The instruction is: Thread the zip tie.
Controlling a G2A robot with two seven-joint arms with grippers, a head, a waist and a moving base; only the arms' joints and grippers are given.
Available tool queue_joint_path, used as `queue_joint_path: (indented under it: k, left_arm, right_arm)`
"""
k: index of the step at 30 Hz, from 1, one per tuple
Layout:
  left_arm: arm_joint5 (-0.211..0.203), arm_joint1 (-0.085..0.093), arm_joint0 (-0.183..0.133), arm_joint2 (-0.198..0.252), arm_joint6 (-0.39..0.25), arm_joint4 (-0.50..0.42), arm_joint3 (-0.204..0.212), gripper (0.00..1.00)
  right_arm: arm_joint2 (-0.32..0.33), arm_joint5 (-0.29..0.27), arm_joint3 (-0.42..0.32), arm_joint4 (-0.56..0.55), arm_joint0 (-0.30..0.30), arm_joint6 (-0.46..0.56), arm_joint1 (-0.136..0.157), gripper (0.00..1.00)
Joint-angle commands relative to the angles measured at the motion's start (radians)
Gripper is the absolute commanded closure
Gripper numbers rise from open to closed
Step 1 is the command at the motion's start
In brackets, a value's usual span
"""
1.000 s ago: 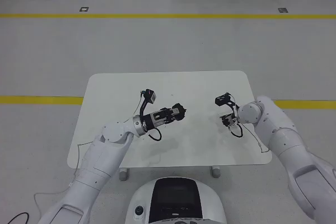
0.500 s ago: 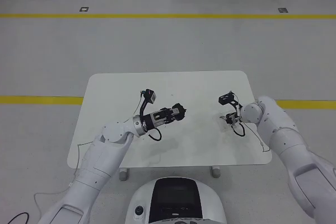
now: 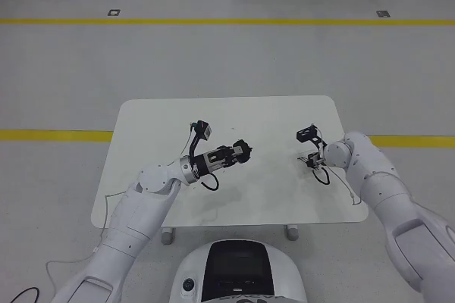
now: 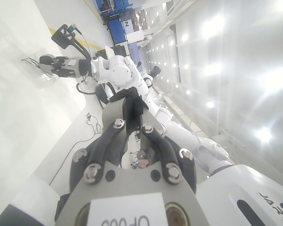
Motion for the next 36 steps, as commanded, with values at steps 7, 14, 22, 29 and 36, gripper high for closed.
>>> queue_joint_path:
  k: [7,14,22,29,36]
  left_arm:
    - [0.000,0.000,0.000,0.000,0.000,0.000,0.000,1.00]
    - [0.000,0.000,0.000,0.000,0.000,0.000,0.000,1.00]
    - [0.000,0.000,0.000,0.000,0.000,0.000,0.000,1.00]
    - [0.000,0.000,0.000,0.000,0.000,0.000,0.000,1.00]
    - [0.000,0.000,0.000,0.000,0.000,0.000,0.000,1.00]
  right_arm:
    - [-0.011,0.001,0.032,-0.007,0.011,-0.008,-0.016,0.90]
    - [-0.018,-0.002,0.068,-0.007,0.023,-0.012,-0.030,1.00]
    - [0.000,-0.011,0.071,-0.014,0.031,-0.020,-0.027,1.00]
    - [0.047,-0.029,-0.001,-0.021,0.005,-0.003,0.001,1.00]
    - [0.145,-0.052,-0.145,0.033,-0.062,0.032,0.057,1.00]
